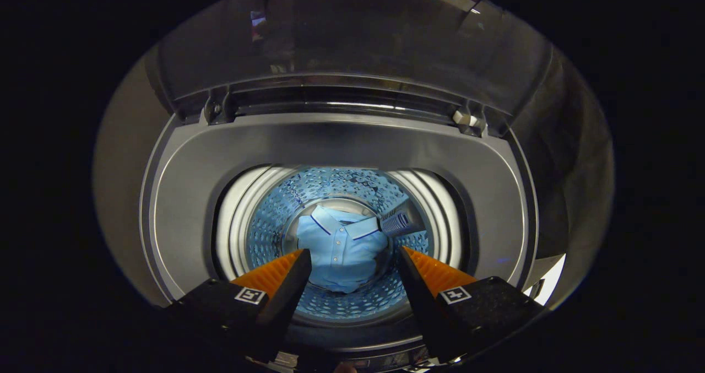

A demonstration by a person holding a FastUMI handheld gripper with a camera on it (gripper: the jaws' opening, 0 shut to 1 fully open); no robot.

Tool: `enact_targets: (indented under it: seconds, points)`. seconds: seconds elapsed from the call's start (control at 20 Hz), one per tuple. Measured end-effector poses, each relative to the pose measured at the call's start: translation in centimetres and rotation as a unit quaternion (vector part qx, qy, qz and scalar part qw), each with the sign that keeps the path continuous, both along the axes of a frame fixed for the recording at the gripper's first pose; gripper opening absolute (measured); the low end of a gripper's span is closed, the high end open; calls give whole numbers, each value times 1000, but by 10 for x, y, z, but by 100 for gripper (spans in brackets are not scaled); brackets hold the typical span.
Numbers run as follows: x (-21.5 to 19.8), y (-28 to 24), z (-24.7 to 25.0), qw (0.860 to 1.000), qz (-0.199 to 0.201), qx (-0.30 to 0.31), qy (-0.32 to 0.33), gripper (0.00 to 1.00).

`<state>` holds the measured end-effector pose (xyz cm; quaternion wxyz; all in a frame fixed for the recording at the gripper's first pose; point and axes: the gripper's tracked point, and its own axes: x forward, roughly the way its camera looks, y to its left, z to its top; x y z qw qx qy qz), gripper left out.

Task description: Put the clothes into the washing machine and then close the washing machine lid.

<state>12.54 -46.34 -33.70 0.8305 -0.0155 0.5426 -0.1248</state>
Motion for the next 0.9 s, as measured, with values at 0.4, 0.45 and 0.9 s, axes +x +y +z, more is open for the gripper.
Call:
enact_targets:
  seconds: [0.4,0.45,0.9]
  points:
    - [15,-21,95,995,-15,-35,-89,98]
    - [18,-22,113,994,-12,-41,-100,98]
    - [71,-7,266,974,18,-69,-217,98]
